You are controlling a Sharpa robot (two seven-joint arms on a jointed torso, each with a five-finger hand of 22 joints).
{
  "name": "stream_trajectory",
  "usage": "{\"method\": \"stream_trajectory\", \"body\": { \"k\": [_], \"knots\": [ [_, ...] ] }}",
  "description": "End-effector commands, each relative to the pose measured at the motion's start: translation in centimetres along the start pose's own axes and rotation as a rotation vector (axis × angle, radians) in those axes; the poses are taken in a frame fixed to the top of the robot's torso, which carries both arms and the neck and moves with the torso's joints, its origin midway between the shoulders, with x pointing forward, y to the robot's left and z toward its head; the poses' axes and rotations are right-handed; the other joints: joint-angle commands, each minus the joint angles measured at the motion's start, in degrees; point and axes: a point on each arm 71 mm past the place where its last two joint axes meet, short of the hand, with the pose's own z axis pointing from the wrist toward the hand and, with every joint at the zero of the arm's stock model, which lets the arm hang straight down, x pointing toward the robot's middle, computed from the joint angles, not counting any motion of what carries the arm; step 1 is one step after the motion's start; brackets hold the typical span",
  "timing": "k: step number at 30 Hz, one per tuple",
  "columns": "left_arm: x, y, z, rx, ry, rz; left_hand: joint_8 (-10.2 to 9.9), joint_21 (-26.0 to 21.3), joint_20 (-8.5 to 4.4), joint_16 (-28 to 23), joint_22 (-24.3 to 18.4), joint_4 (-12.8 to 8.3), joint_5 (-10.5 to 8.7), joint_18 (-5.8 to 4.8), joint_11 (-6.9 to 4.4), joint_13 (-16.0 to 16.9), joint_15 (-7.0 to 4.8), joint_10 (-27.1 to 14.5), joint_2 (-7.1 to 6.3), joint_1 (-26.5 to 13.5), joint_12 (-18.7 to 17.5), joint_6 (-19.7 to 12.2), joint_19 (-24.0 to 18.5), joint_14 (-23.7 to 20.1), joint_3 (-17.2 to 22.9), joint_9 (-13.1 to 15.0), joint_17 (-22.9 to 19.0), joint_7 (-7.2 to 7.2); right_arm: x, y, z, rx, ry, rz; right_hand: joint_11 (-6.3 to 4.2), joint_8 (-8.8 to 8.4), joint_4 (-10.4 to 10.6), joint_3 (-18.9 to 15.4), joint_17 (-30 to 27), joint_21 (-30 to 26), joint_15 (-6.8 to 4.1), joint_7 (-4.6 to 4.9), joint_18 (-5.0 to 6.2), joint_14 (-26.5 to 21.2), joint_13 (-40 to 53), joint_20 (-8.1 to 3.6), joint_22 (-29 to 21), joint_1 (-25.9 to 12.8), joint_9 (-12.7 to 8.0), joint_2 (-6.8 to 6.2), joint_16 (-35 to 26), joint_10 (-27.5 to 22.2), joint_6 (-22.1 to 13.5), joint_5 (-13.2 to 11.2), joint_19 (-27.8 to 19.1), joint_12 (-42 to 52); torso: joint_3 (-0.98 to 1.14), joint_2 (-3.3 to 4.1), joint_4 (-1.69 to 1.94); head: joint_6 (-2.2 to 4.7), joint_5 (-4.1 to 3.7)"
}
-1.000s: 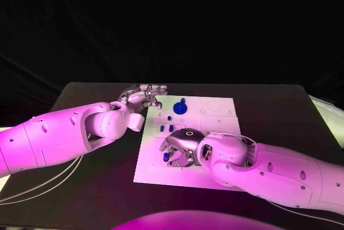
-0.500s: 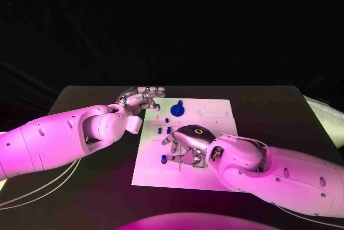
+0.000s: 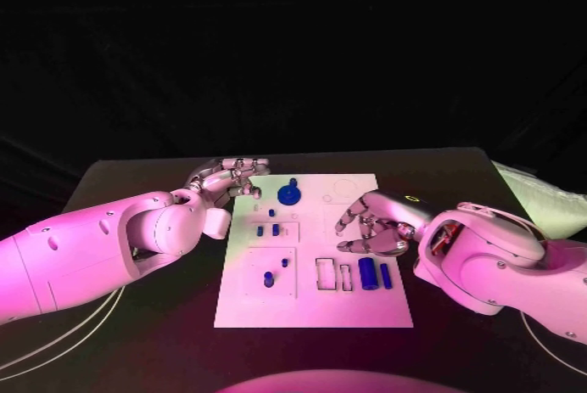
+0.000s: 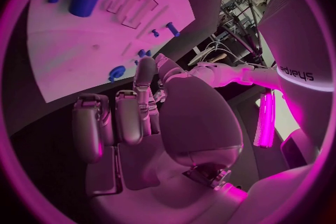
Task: Assemble the parts on the task board
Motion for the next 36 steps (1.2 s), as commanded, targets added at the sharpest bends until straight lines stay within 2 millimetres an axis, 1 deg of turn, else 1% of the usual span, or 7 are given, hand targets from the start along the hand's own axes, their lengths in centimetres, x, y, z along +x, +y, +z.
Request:
{"method": "stream_trajectory", "body": {
  "k": [1,4,8,15,18,29,36],
  "knots": [
    [0.3,0.0,0.0,0.002,0.022,-0.004,0.2,-0.2,-0.02,0.1,-0.1,-0.1,0.21,1.09,-0.07,0.0,0.03,-0.5,0.71,0.1,0.2,-0.4,-0.3,-0.6,-0.2,-0.1,-0.1,-0.04,0.3,-1.9,-1.1,0.179,0.062,0.067,0.35,0.24,1.8,-2.4,3.5,0.3,0.22,0.06,-0.83,3.9,15.8,-0.20,6.2,-0.7,0.8,1.40,2.6,-0.8,0.9,1.6,0.5,14.5,0.10,-0.23,-0.81,0.25,-0.46],
    [0.3,0.1,0.0,-0.001,0.022,-0.004,0.2,-0.3,-0.02,0.1,-0.1,-0.1,0.19,1.09,-0.06,0.0,0.03,-0.5,0.66,0.0,0.2,-0.5,-0.3,-0.6,-0.2,-0.1,-0.1,-0.03,0.3,-3.6,-2.4,0.277,0.069,0.064,0.43,0.31,2.9,-4.4,6.3,0.8,0.34,0.03,-1.01,4.3,25.2,0.09,7.0,-0.5,1.6,1.89,4.7,0.7,1.2,3.4,1.0,23.1,0.07,-0.33,-1.17,0.30,-0.78],
    [0.3,0.1,0.0,-0.004,0.022,-0.004,0.2,-0.3,-0.02,0.1,-0.1,-0.1,0.19,1.09,-0.06,0.0,0.03,-0.5,0.66,0.0,0.2,-0.5,-0.3,-0.6,-0.2,-0.1,-0.1,-0.03,0.5,-4.6,-3.1,0.341,0.078,0.053,0.42,0.48,4.1,-6.7,8.6,0.9,0.42,-0.04,-1.05,4.7,29.3,0.13,7.2,-1.1,2.5,1.79,6.4,1.6,1.4,5.1,1.1,26.8,0.11,-0.46,-1.43,0.21,-0.84],
    [0.4,0.3,0.0,-0.006,0.026,-0.003,0.2,-0.3,-0.02,0.1,-0.1,-0.1,0.19,1.09,-0.06,0.0,0.03,-0.5,0.66,0.0,0.2,-0.5,-0.3,-0.6,-0.2,-0.1,-0.1,-0.03,1.6,-4.9,-3.4,0.375,0.114,0.035,0.47,0.54,6.0,-9.5,9.7,1.1,0.46,-0.07,-1.14,4.8,31.5,0.19,7.6,-2.0,3.5,2.12,7.1,1.9,1.2,5.2,1.4,28.5,0.09,-0.48,-1.33,0.20,-0.97],
    [0.3,0.3,0.0,-0.007,0.025,-0.002,0.2,-0.3,-0.01,0.1,-0.1,-0.1,0.19,1.09,-0.05,0.0,0.03,-0.5,0.63,0.0,0.3,-0.5,-0.3,-0.6,-0.3,-0.1,-0.2,-0.02,2.1,-4.8,-3.1,0.372,0.121,0.028,0.51,0.53,6.5,-10.3,9.8,1.1,0.49,-0.06,-1.14,4.8,31.7,0.21,7.6,-2.2,3.8,2.16,7.2,1.8,1.0,5.0,1.4,28.5,0.11,-0.45,-1.42,0.14,-0.82],
    [0.3,0.4,0.0,-0.007,0.026,-0.002,0.2,-0.3,-0.01,0.1,-0.1,-0.1,0.19,1.09,-0.05,0.0,0.03,-0.5,0.62,0.0,0.3,-0.5,-0.3,-0.6,-0.3,-0.1,-0.2,-0.02,3.9,-4.1,-2.0,0.351,0.160,-0.002,0.52,0.56,6.8,-10.9,9.8,1.1,0.51,-0.05,-1.15,4.7,31.7,0.24,7.6,-2.4,4.1,2.27,7.2,1.7,1.0,4.9,1.4,28.4,0.07,-0.40,-1.42,-0.08,-0.65],
    [0.3,0.4,-0.1,-0.008,0.026,-0.003,0.2,-0.3,-0.01,0.1,-0.1,-0.1,0.19,1.09,-0.05,0.0,0.03,-0.5,0.62,0.0,0.3,-0.5,-0.3,-0.6,-0.3,-0.1,-0.2,-0.02,4.6,-4.0,-1.3,0.342,0.166,-0.021,0.53,0.58,6.8,-11.0,9.7,1.1,0.51,-0.05,-1.15,4.7,31.5,0.24,7.6,-2.4,4.1,2.35,7.1,1.5,1.0,4.9,1.4,28.1,0.11,-0.39,-1.43,-0.18,-0.59]
  ]
}}
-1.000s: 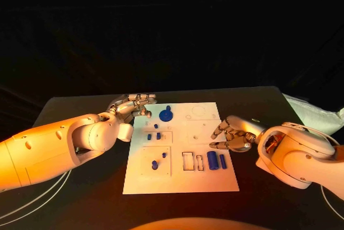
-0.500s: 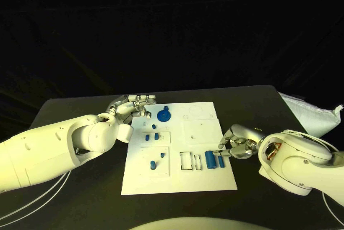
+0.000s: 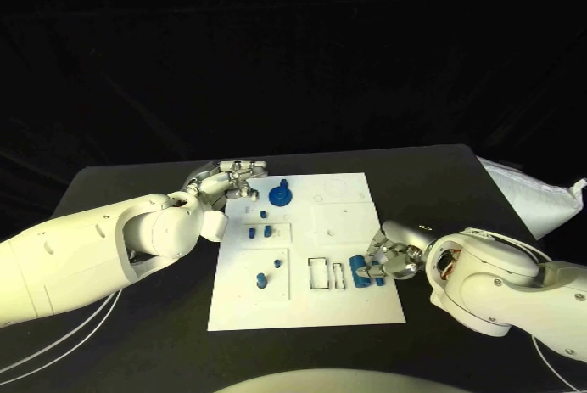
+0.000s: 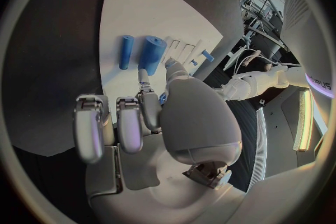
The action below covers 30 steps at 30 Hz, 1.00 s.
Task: Assemble the parts on the task board
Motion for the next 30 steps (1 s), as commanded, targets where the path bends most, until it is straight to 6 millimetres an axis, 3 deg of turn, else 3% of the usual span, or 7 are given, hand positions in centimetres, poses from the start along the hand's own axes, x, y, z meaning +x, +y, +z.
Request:
{"method": "stream_trajectory", "body": {
  "k": [1,17,22,30],
  "knots": [
    [0.3,0.0,0.0,0.005,0.024,-0.002,0.2,-0.3,-0.01,0.1,-0.1,-0.2,0.19,1.09,-0.05,0.0,-0.15,-0.5,0.62,0.0,0.3,-0.5,-0.3,-0.4,-0.3,-0.1,-0.1,-0.01,0.2,0.1,0.3,0.003,0.001,-0.048,-0.03,0.10,0.1,-0.4,8.6,0.3,0.36,0.04,-1.17,4.6,0.3,0.25,7.7,-0.6,0.1,0.13,0.2,-0.4,0.0,-0.2,1.4,-0.1,0.01,0.00,0.02,-0.06,0.00],
    [0.2,0.0,-0.1,0.000,0.027,-0.004,0.2,-0.3,-0.01,0.1,-0.1,-0.2,0.19,1.09,-0.05,0.0,-0.15,-0.5,0.62,0.0,0.3,-0.5,-0.3,-0.4,-0.3,-0.1,-0.1,-0.01,2.2,0.4,1.9,0.008,0.049,-0.053,-0.12,0.46,0.2,-1.0,8.4,0.2,0.32,-0.08,-1.16,4.5,0.7,0.25,7.7,-0.5,0.8,1.39,0.1,-0.5,0.4,-0.1,1.4,0.0,0.02,0.02,0.03,-0.06,0.00],
    [0.2,0.0,-0.1,0.000,0.027,-0.004,0.3,-0.3,-0.01,0.2,-0.1,-0.2,0.20,1.09,-0.03,0.0,-0.14,-0.6,0.65,0.0,0.3,-0.6,-0.3,-0.4,-0.3,-0.1,-0.1,0.00,2.3,0.3,2.0,0.013,0.052,-0.051,-0.30,0.97,0.3,-1.4,8.4,0.2,0.18,-0.31,-1.15,4.5,0.9,0.15,7.7,-0.7,1.7,3.33,0.1,-0.5,0.9,-0.9,1.3,0.0,-0.07,-0.01,0.04,-0.19,-0.04],
    [0.2,0.1,-0.1,-0.001,0.028,-0.004,0.3,-0.3,-0.01,0.2,-0.1,-0.2,0.20,1.09,-0.03,0.0,-0.14,-0.6,0.65,0.0,0.3,-0.6,-0.3,-0.4,-0.3,-0.1,-0.1,0.00,2.2,0.3,2.0,0.013,0.029,-0.029,-0.63,1.67,0.1,-1.9,8.4,0.2,-0.08,-0.70,-1.15,4.5,1.4,-0.02,7.7,-0.5,2.8,4.31,0.0,-0.2,1.7,-0.3,1.4,0.2,0.00,0.00,-0.01,-0.20,-0.09]
  ]
}}
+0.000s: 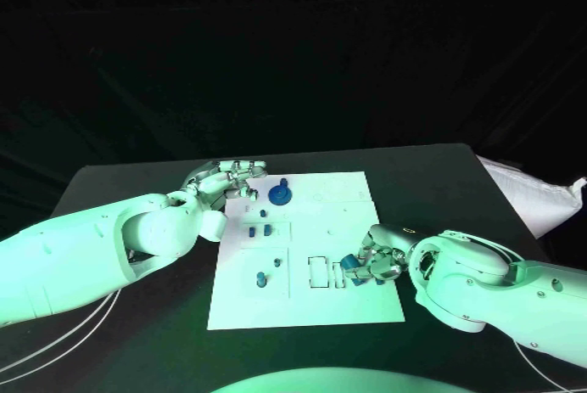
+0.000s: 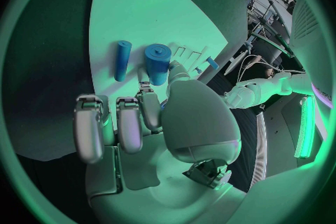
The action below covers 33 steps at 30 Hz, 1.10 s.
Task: Assemble the parts on the task board
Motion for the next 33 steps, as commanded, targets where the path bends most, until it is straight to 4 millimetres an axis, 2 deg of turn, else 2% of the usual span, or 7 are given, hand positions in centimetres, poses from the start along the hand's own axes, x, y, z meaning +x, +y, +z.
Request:
{"method": "stream_trajectory", "body": {
  "k": [1,4,10,17,19,24,33],
  "knots": [
    [0.3,0.0,0.0,0.004,0.024,-0.003,0.3,-0.3,0.00,0.2,-0.1,0.0,0.20,1.09,0.18,0.0,-0.14,-0.4,0.65,0.0,0.3,-0.6,-0.3,-0.4,-0.2,-0.1,0.0,0.00,0.4,-0.3,-0.1,0.013,-0.002,0.011,-0.52,0.51,-0.1,-0.6,8.4,0.3,-0.16,-0.09,-1.16,4.5,1.5,-0.08,7.7,0.5,0.6,0.97,0.1,0.1,0.7,1.2,1.4,0.3,0.02,0.01,0.01,0.01,-0.06],
    [0.3,0.0,0.0,0.004,0.024,-0.003,0.3,-0.3,0.00,0.2,-0.1,0.0,0.20,1.09,0.18,0.0,-0.14,-0.4,0.65,0.0,0.3,-0.6,-0.3,-0.4,-0.2,-0.1,0.0,0.00,0.2,0.0,-0.3,-0.001,-0.038,0.047,-0.75,0.85,-0.2,-0.8,8.5,0.3,-0.35,-0.32,-1.19,4.5,2.0,-0.26,7.8,0.9,1.3,1.32,0.1,0.5,1.0,3.1,1.5,0.7,0.05,0.01,-0.01,0.02,-0.05],
    [0.3,0.0,0.0,0.004,0.024,-0.003,0.3,-0.3,0.00,0.2,-0.1,0.0,0.20,1.09,0.18,0.0,-0.14,-0.4,0.65,0.0,0.3,-0.6,-0.3,-0.4,-0.2,-0.1,0.0,0.00,-0.7,0.8,-1.3,-0.038,-0.110,0.138,-0.94,1.10,-0.1,-1.3,8.7,0.5,-0.53,-0.51,-1.24,4.6,2.5,-0.47,8.0,1.2,2.1,1.57,0.2,0.8,1.1,4.4,1.6,1.0,0.02,0.01,0.06,0.10,-0.11],
    [0.4,0.0,0.0,0.003,0.026,-0.004,0.3,-0.4,0.01,0.2,-0.1,0.0,0.20,1.08,0.20,0.0,-0.12,-0.5,0.67,-0.1,0.4,-0.6,-0.3,-0.5,-0.2,-0.1,-0.1,0.02,-0.9,1.7,-1.4,-0.039,-0.077,0.202,-0.97,1.09,-0.2,-1.6,8.6,0.5,-0.58,-0.53,-1.25,4.6,2.5,-0.54,8.1,1.5,2.5,1.58,0.2,0.8,1.0,5.0,1.6,0.9,-0.06,0.01,0.21,0.27,-0.11],
    [0.4,0.1,0.0,0.002,0.025,-0.004,0.3,-0.4,0.01,0.2,-0.1,0.0,0.20,1.08,0.20,0.0,-0.12,-0.5,0.67,-0.1,0.4,-0.6,-0.3,-0.5,-0.2,-0.1,-0.1,0.02,-0.8,2.0,-1.2,-0.038,-0.059,0.210,-0.97,1.09,-0.2,-1.6,8.6,0.5,-0.58,-0.53,-1.25,4.6,2.5,-0.54,8.1,1.5,2.5,1.59,0.2,0.8,1.0,5.0,1.6,0.9,-0.01,0.00,0.11,0.16,0.05],
    [0.6,0.1,0.0,0.001,0.029,-0.005,0.3,-0.4,0.01,0.2,-0.1,0.0,0.20,1.08,0.20,0.0,-0.12,-0.5,0.67,-0.1,0.4,-0.6,-0.3,-0.5,-0.2,-0.1,-0.1,0.03,-0.4,2.8,-0.8,-0.042,-0.014,0.217,-0.95,1.12,0.0,-1.8,8.6,0.5,-0.58,-0.51,-1.25,4.6,2.6,-0.56,8.1,1.3,2.8,1.87,0.2,0.9,0.9,5.2,1.7,0.9,-0.10,0.00,0.12,0.28,0.17],
    [0.7,0.1,0.0,-0.005,0.032,-0.005,0.2,-0.4,0.02,0.2,-0.2,-0.1,0.22,1.08,0.25,0.0,-0.10,-0.7,0.67,0.0,0.5,-0.9,-0.3,-0.5,-0.3,-0.1,-0.2,0.09,0.6,3.6,0.2,-0.039,0.061,0.179,-1.46,2.32,0.2,-3.3,8.3,0.4,-0.94,-1.19,-1.22,4.5,2.2,-0.81,8.0,-1.2,4.7,3.44,0.0,0.7,2.2,5.2,1.6,-0.1,-0.02,0.04,0.12,0.13,0.69]
  ]
}}
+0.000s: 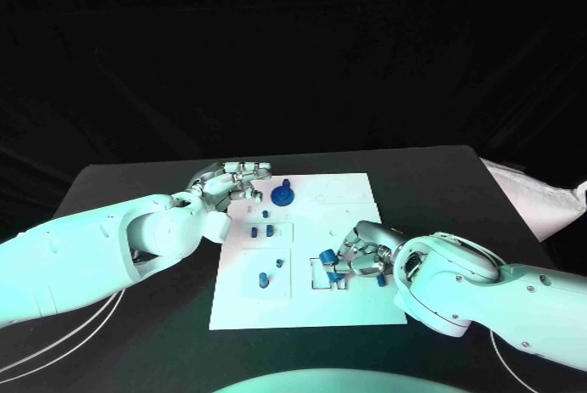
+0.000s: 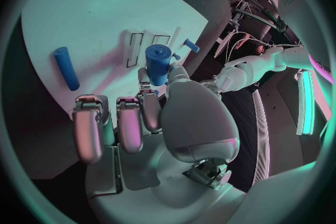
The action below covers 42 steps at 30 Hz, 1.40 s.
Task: Assemble the parts on the task board
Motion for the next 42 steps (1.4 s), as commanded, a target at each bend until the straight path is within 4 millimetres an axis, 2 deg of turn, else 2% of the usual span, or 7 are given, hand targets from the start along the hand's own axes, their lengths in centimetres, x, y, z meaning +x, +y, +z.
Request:
{"method": "stream_trajectory", "body": {
  "k": [1,16,23,26,33,36,42],
  "knots": [
    [0.3,0.0,0.0,0.001,0.019,-0.002,0.2,-0.2,0.02,0.2,-0.1,-0.1,0.22,1.08,0.04,0.0,-0.10,-0.5,0.67,0.0,0.2,-0.5,-0.3,-0.5,-0.3,-0.1,-0.1,0.07,0.7,-0.1,0.3,0.021,0.066,-0.024,-0.31,0.29,0.0,-0.3,8.3,0.2,-0.33,-1.02,-0.61,4.7,0.9,-0.39,8.0,-0.7,0.3,0.28,0.0,-0.1,1.4,0.1,1.6,-0.2,0.06,0.03,-0.06,-0.12,0.24],
    [0.3,0.0,0.0,0.000,0.021,0.001,0.2,-0.2,0.02,0.2,-0.1,-0.1,0.23,1.08,0.06,0.0,-0.09,-0.6,0.68,0.0,0.3,-0.6,-0.3,-0.5,-0.3,-0.1,-0.1,0.10,1.2,0.6,1.0,0.005,0.055,-0.052,-0.58,0.80,0.0,-1.4,8.1,0.1,-0.57,-1.31,-0.58,4.7,0.7,-0.63,7.8,-1.8,1.4,0.60,-0.1,-0.1,1.7,-0.8,1.6,-0.7,0.11,0.04,-0.10,-0.35,0.45],
    [0.3,0.0,0.0,0.000,0.020,0.001,0.2,-0.2,0.02,0.2,-0.1,-0.1,0.23,1.08,0.06,0.0,-0.09,-0.6,0.68,0.0,0.3,-0.6,-0.3,-0.5,-0.3,-0.1,-0.1,0.10,1.0,0.8,1.0,-0.011,0.022,-0.072,-0.57,1.10,0.1,-6.4,7.3,-0.5,-0.61,-1.33,-0.39,4.5,-0.2,-0.76,7.1,-7.8,3.8,-0.26,-0.7,-0.7,0.9,-16.5,1.1,-2.6,0.10,0.04,-0.16,-0.39,0.51],
    [0.3,0.0,0.0,0.000,0.021,0.001,0.2,-0.2,0.02,0.2,-0.1,-0.1,0.23,1.08,0.06,0.0,-0.09,-0.6,0.68,0.0,0.3,-0.6,-0.3,-0.5,-0.3,-0.1,-0.1,0.10,0.9,0.8,1.0,-0.017,0.005,-0.083,-0.49,1.10,0.2,-7.7,6.8,-0.8,-0.56,-1.25,-0.27,4.4,-0.8,-0.70,6.6,-10.2,4.6,-1.06,-1.1,-1.1,0.5,-19.9,0.8,-3.8,0.10,0.02,-0.16,-0.40,0.53],
    [0.2,0.0,-0.1,-0.001,0.019,0.002,0.1,-0.2,0.03,0.3,-0.1,-0.1,0.23,1.08,0.09,-0.1,-0.07,-0.7,0.67,0.0,0.3,-0.7,-0.3,-0.5,-0.3,-0.1,-0.1,0.14,0.6,0.8,0.7,-0.034,-0.035,-0.122,-0.45,1.11,0.1,-7.6,6.3,-1.1,-0.52,-1.20,-0.14,4.3,-1.9,-0.66,6.1,-11.3,5.2,-1.84,-1.4,-1.8,0.3,-20.1,0.4,-5.4,0.14,0.03,-0.13,-0.44,0.62],
    [0.1,0.0,-0.1,-0.001,0.019,0.002,0.1,-0.2,0.03,0.3,-0.1,-0.1,0.23,1.08,0.09,-0.1,-0.07,-0.7,0.67,0.0,0.3,-0.7,-0.3,-0.5,-0.3,-0.1,-0.1,0.14,0.6,0.9,0.6,-0.043,-0.038,-0.135,-0.49,1.19,-1.6,-6.0,6.3,-1.2,-0.56,-1.25,-0.14,4.3,-1.8,-0.69,6.0,-6.5,5.9,-1.27,-1.5,-1.7,0.1,-16.7,0.4,-5.5,0.15,0.05,-0.17,-0.49,0.66],
    [0.1,0.0,-0.1,-0.002,0.021,0.001,0.1,-0.2,0.05,0.3,-0.1,-0.1,0.22,1.07,0.13,-0.1,-0.05,-0.8,0.66,-0.1,0.3,-0.7,-0.3,-0.5,-0.4,-0.1,-0.2,0.18,0.9,1.2,0.5,-0.063,-0.028,-0.167,-0.58,1.45,-5.8,-4.4,6.5,-1.2,-0.64,-1.28,-0.18,4.3,-1.8,-0.74,6.2,1.8,7.1,-0.92,-1.4,-1.6,0.1,-16.9,0.6,-5.8,0.15,0.04,-0.15,-0.60,0.69]
  ]
}}
